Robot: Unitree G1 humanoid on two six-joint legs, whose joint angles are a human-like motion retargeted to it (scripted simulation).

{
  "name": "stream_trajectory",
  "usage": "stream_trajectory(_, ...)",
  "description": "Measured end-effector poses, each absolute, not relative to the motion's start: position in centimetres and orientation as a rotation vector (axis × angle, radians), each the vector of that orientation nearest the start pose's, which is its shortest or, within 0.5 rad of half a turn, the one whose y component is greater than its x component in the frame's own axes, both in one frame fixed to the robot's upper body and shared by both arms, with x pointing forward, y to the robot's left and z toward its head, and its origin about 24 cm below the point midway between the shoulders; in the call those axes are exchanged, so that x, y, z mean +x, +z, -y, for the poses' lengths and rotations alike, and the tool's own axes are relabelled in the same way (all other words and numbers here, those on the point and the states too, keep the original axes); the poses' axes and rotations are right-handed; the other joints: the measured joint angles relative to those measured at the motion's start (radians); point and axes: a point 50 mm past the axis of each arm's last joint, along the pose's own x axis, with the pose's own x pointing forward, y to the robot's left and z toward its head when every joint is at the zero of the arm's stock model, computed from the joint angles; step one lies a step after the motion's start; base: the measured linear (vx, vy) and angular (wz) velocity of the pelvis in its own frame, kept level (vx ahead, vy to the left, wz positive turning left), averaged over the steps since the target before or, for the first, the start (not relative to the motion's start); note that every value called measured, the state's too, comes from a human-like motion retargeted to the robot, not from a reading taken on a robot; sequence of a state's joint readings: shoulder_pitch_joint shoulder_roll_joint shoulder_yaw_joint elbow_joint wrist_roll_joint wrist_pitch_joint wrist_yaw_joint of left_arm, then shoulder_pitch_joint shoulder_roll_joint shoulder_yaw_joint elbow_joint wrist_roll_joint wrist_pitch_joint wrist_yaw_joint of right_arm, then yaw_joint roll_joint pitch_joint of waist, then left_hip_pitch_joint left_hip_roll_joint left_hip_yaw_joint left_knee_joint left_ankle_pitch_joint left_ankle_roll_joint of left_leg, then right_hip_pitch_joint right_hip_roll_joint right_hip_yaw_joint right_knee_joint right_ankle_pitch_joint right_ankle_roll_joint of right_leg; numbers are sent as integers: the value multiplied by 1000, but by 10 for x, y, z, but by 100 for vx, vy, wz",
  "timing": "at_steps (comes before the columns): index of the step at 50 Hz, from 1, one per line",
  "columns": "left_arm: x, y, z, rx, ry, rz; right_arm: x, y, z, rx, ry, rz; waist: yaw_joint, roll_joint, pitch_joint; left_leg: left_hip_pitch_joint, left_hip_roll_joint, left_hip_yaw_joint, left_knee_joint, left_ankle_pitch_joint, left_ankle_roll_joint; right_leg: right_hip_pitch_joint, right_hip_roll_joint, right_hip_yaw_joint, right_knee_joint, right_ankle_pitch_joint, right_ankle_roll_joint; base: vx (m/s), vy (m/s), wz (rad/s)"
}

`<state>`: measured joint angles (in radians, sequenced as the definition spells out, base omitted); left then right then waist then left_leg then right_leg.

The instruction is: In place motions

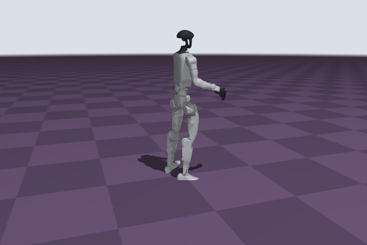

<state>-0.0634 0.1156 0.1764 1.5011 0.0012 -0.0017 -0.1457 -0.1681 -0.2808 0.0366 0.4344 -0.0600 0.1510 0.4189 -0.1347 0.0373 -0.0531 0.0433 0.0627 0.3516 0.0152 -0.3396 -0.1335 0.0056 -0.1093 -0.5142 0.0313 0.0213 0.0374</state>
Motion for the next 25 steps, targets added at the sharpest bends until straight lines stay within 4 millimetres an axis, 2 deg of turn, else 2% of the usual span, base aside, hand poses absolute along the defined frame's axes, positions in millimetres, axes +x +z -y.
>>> stream_trajectory(2,50,-177,-191,-127,75,-1435,288,31,197,-455,318,-246,4,-4,-22,-7,-3,-2,0,-1,0,-6,-3,-1,0,-1,0,0,0,0)
stream_trajectory(5,42,-178,-187,-105,42,-1482,301,114,203,-632,85,132,14,-13,-51,-14,-8,-5,-1,-2,-1,-12,-7,-5,1,-5,1,0,0,0)
stream_trajectory(7,35,-179,-184,-87,0,-1519,297,168,207,-625,-110,430,20,-19,-65,-16,-10,-8,-1,-2,-1,-12,-8,-9,1,-8,2,0,0,0)
stream_trajectory(9,28,-178,-183,-61,-62,-1562,280,216,204,-565,-259,766,25,-23,-73,-17,-11,-11,-2,-2,-1,-11,-9,-12,2,-12,3,0,0,0)
stream_trajectory(12,18,-177,-185,-11,-132,-1629,248,265,202,-434,-416,1183,26,-29,-81,-17,-12,-17,-2,-2,-1,-7,-10,-18,3,-17,4,0,0,0)
stream_trajectory(15,7,-176,-188,15,-139,-1673,230,292,202,-461,-534,1384,23,-32,-88,-17,-11,-22,-2,-1,-1,-3,-9,-25,2,-19,5,0,0,0)
stream_trajectory(18,1,-176,-190,6,-119,-1692,229,309,204,-540,-623,1445,20,-31,-92,-15,-10,-22,-3,-1,-2,-3,-7,-24,2,-19,5,0,0,0)
stream_trajectory(20,-1,-176,-190,-3,-108,-1696,244,314,201,-597,-637,1354,21,-28,-94,-14,-8,-18,-3,-2,-3,-4,-6,-20,3,-19,4,0,0,0)
stream_trajectory(23,-2,-176,-191,-20,-91,-1697,292,300,207,-699,-450,816,22,-27,-94,-11,-9,-17,-3,-2,-3,-3,-6,-17,2,-18,4,0,0,0)
stream_trajectory(25,-2,-176,-191,-36,-73,-1694,308,283,207,-735,-236,548,23,-29,-94,-11,-10,-18,-2,-1,-3,-1,-7,-19,1,-18,3,0,0,0)
